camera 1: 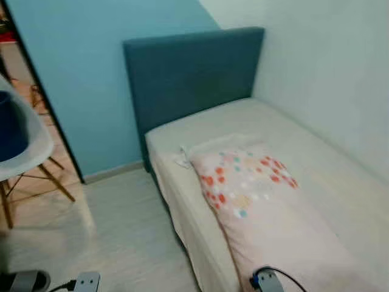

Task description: Clean up the room

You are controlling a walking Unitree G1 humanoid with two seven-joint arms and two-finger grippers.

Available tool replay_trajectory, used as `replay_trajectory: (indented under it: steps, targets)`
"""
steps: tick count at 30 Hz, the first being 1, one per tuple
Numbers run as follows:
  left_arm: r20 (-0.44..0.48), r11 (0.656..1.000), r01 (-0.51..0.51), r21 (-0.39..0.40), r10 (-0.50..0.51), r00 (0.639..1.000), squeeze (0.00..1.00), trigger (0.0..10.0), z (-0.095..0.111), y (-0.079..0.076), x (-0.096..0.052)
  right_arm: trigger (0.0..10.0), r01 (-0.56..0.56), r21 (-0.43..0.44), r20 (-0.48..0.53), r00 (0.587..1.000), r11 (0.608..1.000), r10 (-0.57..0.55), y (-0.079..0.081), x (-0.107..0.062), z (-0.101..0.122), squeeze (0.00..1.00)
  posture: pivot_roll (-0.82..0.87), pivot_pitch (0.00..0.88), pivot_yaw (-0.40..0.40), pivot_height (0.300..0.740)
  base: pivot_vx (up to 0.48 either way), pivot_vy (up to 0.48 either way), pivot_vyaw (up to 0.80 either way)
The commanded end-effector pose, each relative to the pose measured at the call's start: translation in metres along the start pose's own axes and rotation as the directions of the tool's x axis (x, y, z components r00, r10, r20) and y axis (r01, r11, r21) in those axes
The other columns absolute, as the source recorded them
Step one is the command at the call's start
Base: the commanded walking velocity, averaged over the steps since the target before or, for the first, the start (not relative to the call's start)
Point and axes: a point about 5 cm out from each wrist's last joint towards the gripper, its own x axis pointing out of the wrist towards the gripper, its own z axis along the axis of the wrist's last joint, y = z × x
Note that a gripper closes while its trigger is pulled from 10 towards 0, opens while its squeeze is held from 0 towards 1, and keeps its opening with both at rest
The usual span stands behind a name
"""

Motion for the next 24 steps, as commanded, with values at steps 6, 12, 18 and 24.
replay_trajectory:
  steps: [6, 12, 18, 24]
  targets:
    - [-0.012, 1.000, 0.008, 0.005, -0.008, 1.000, 0.00, 10.0, -0.002, -0.001, 0.000, 10.0, -0.001, 0.014, 0.003, 1.000, 1.000, 0.001, 0.000, 0.000, 0.001, 0.00, 0.02, 0.000, -0.051, 0.740, 0.000, 0.000, 0.77]
    - [0.016, 1.000, 0.022, -0.012, -0.022, 1.000, 0.00, 10.0, 0.002, -0.003, 0.000, 10.0, 0.019, 0.035, 0.027, 0.999, 0.999, -0.020, -0.001, 0.001, 0.007, 0.00, 0.02, 0.000, -0.054, 0.740, 0.080, 0.000, 0.78]
    - [0.035, 0.999, 0.033, -0.021, -0.032, 0.999, 0.00, 10.0, 0.007, -0.006, 0.001, 10.0, 0.065, 0.077, 0.043, 0.997, 0.995, -0.069, -0.004, 0.002, 0.014, 0.00, 0.02, 0.000, -0.055, 0.740, 0.480, 0.000, 0.13]
    - [0.045, 0.999, 0.044, -0.022, -0.043, 0.998, 0.00, 10.0, 0.011, -0.007, 0.002, 10.0, 0.018, 0.042, 0.058, 0.998, 0.999, -0.020, 0.002, 0.003, 0.017, 0.00, 0.01, 0.000, -0.055, 0.740, 0.480, 0.000, 0.00]
